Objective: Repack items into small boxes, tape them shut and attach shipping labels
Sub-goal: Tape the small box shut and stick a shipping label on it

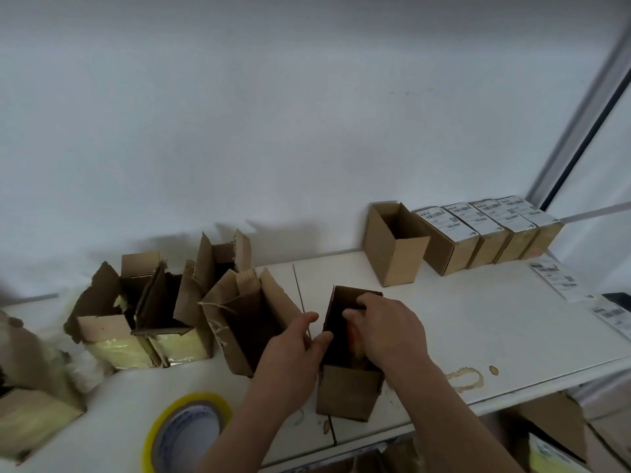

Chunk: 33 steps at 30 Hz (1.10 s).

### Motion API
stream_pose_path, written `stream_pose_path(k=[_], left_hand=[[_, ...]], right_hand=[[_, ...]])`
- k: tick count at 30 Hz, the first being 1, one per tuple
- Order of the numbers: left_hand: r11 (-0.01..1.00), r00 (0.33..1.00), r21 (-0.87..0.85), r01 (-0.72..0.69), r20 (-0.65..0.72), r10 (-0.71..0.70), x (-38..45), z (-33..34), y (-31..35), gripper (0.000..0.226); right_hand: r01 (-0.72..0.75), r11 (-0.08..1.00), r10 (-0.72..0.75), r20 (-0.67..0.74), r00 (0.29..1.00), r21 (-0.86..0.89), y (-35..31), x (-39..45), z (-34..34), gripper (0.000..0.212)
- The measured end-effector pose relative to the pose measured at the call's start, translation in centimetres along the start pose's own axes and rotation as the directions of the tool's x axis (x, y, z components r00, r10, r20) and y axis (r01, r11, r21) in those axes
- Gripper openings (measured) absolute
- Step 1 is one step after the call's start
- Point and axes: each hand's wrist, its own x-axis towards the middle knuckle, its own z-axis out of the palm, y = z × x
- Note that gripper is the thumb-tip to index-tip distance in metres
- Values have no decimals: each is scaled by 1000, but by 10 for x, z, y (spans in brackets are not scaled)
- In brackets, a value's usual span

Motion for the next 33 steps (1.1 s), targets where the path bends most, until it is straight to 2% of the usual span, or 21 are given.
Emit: stream_pose_path(k=[12,14,17,20,23,25,27,29,33], left_hand=[[991,998,134,-29,-59,38,-14,2,9,44],[991,993,124,-55,-95,67,-18,-5,11,43],[986,968,154,-62,-232,97,-21,-28,9,37],[923,921,384,-33,-347,177,-22,-64,-8,36],[825,844,560,-79,-403,354,-20,-108,-33,22],[764,789,644,-46,-446,423,-16,-139,-49,20],[698,784,716,23,-446,432,-13,-172,-64,26],[664,789,743,84,-457,412,-10,-206,-81,22],[683,794,710,173,-511,330,-9,-265,-118,19]], right_hand=[[179,980,-179,-7,984,87,-4,1,-5,28],[222,973,-222,-15,975,64,-9,-1,-8,29],[305,951,-302,-53,952,44,-22,1,-13,27],[414,909,-408,-95,908,46,-52,6,-17,27],[521,853,-522,-93,848,-29,-95,14,-15,27],[595,799,-601,-83,795,-88,-126,19,-9,28],[653,749,-662,-65,747,-112,-159,25,0,29],[690,711,-701,-52,711,-136,-194,31,11,29],[751,647,-760,-25,649,-132,-258,39,33,29]])
